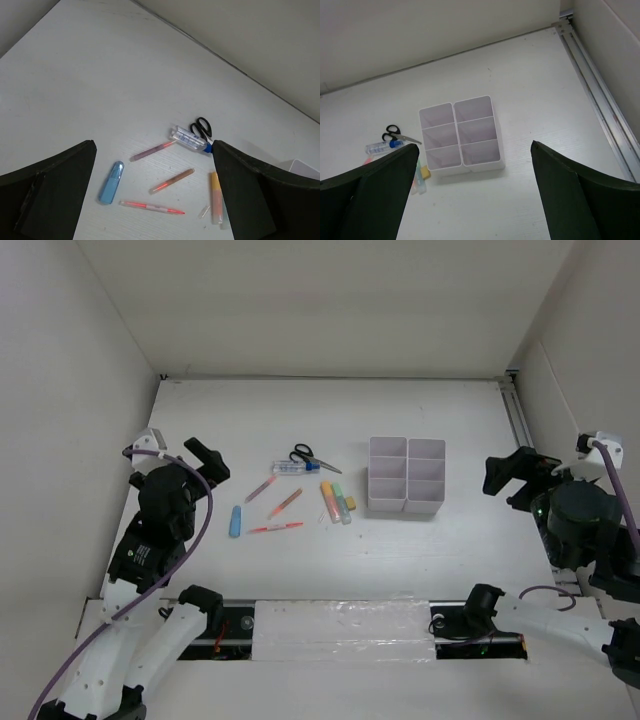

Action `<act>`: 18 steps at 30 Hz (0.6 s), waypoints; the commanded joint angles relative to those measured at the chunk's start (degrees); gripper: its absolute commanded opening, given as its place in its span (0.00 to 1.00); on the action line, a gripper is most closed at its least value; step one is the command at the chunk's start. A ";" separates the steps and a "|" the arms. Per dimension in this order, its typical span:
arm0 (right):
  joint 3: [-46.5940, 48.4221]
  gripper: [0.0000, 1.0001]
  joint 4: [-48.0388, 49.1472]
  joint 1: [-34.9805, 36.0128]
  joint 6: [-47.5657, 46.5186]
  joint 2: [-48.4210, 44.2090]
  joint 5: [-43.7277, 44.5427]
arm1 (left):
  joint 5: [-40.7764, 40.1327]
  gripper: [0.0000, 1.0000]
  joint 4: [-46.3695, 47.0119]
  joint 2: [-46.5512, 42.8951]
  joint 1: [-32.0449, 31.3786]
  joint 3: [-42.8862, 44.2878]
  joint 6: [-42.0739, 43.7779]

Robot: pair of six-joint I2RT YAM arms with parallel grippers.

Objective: Sort the stationery into containers
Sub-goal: Grab a piece of stationery with the left arm

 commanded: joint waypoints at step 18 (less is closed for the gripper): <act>-2.57 1.00 3.65 -0.07 -1.25 3.86 -3.39 | 18.02 1.00 -3.37 8.38 0.15 2.28 -2.83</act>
